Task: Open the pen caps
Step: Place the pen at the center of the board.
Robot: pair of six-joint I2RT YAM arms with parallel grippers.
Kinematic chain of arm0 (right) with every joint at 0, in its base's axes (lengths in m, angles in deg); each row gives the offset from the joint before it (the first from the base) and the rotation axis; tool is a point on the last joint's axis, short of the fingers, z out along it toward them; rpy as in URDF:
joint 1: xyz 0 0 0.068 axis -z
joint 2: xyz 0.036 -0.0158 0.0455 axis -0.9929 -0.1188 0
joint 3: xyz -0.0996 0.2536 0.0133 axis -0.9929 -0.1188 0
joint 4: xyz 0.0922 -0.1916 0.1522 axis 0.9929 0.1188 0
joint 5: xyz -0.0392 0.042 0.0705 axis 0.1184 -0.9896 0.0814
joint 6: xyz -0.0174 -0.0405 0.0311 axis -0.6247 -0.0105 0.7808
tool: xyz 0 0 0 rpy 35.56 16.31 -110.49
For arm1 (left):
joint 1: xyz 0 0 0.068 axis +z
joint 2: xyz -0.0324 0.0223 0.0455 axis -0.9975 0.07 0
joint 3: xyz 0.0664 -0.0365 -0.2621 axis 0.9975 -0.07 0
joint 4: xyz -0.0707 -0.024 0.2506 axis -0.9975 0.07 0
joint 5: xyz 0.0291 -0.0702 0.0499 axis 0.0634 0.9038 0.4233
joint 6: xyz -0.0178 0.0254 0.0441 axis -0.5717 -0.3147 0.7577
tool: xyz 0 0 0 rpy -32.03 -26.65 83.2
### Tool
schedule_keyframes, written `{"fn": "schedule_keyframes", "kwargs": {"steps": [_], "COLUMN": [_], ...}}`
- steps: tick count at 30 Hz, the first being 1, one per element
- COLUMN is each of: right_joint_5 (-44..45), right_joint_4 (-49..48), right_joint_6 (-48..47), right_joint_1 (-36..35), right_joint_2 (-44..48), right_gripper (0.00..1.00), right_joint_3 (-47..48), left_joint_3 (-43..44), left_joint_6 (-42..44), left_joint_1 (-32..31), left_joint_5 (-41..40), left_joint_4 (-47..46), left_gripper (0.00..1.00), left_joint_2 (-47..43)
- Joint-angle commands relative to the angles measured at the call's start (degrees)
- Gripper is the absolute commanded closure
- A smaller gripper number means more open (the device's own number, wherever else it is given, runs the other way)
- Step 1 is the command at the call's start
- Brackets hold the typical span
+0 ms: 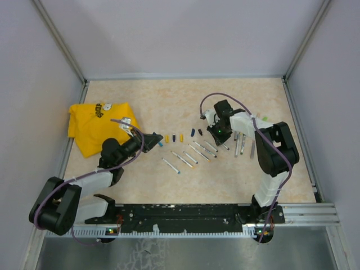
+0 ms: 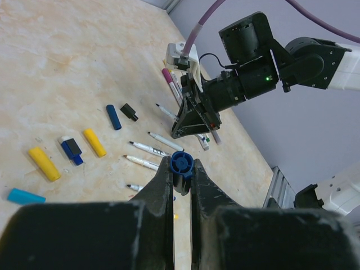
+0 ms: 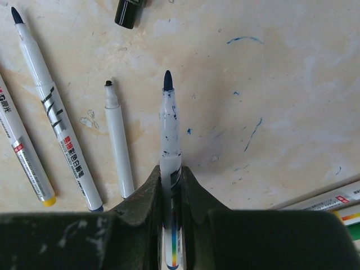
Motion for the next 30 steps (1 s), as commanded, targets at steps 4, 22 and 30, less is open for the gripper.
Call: {"fn": "schedule_keyframes", "kwargs": {"steps": [4,22,30], "right_joint_5": [-0.34,-0.38,-0.21], "right_joint_4": [1.69,-1.44,-4.6], "right_joint_6": [-1.05,-0.7,-0.67], "right_joint_1": [0.49,0.49,0.65], "right_joint_2": [-1.56,3.64,8.47], "right_gripper": [0.82,0.7,0.65], "right_joint_3": [2.21,0.95,-0.45], "left_joint_3": [1.11,2.47,3.78], "left_joint_6": [-0.89,-5.67,-6.77], "left_joint_1": [0.36,0.34,-0.88], "left_joint_5": [1.98,5.8,6.21], "left_joint_4": [-2.69,-5.68,-5.2], "left_gripper": [1.0,1.0,1.0], "left_joint_2": [1.53,6.92,9.57]}}
